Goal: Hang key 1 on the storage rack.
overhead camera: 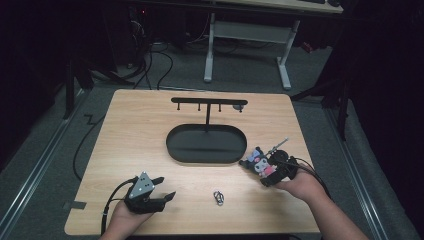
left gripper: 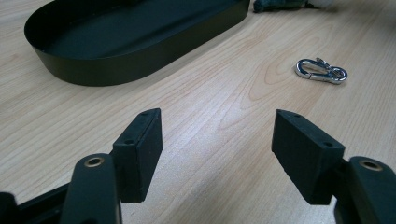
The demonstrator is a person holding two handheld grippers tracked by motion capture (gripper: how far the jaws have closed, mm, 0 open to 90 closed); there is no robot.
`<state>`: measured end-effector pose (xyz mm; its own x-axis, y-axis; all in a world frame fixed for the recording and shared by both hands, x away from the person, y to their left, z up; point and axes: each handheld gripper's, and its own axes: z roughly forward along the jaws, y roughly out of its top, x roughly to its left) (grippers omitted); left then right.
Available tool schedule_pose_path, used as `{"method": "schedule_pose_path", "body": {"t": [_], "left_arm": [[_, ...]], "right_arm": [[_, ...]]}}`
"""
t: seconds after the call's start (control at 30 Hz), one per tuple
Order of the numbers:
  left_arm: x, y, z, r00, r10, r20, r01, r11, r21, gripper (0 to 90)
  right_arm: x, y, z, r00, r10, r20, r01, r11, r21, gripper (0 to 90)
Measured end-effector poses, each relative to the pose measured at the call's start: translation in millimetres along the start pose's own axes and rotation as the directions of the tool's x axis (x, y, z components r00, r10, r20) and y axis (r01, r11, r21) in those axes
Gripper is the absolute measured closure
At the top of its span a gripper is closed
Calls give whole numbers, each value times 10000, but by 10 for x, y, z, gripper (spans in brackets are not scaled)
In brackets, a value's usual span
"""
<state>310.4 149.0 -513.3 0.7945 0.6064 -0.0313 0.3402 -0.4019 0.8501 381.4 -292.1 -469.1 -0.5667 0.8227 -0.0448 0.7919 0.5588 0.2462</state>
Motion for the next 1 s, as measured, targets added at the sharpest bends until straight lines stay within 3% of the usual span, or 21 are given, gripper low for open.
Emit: {"method": "schedule_pose_path", "body": {"t": [0.27, 0.3, 0.33, 0.4, 0.7, 0.83, 1.0], "left_arm": [[-2, -1, 6, 10000, 26, 14, -26, 10000, 24, 342], [-2, -1, 6, 10000, 35, 14, -36, 10000, 34, 342], [-2, -1, 6, 10000, 41, 17, -41, 10000, 45, 342], [-2, -1, 6, 10000, 44, 16, -44, 10000, 40, 342], [0, -1, 8, 10000, 64, 23, -64, 9999, 79, 342], [-2, -1, 8, 10000, 71, 20, -71, 9999, 74, 342], [-1, -2, 3, 10000, 63, -7, -63, 10000, 26, 342]], "right_arm": [[-27, 80, 120, 9999, -22, -141, 26, 9997, 238, 147], [-14, 89, 124, 9994, 259, -214, -253, 9992, 313, 148], [-33, 100, 136, 9996, 6, -290, 1, 9997, 246, 149], [-48, 116, 157, 9997, -20, -257, 30, 9993, 386, 168], [-72, 115, 199, 9997, -156, -189, 169, 9975, 680, 343], [-70, 109, 190, 9997, -247, -80, 252, 9974, 673, 428], [-46, 99, 138, 9996, -273, -94, 276, 9988, 398, 463]]}}
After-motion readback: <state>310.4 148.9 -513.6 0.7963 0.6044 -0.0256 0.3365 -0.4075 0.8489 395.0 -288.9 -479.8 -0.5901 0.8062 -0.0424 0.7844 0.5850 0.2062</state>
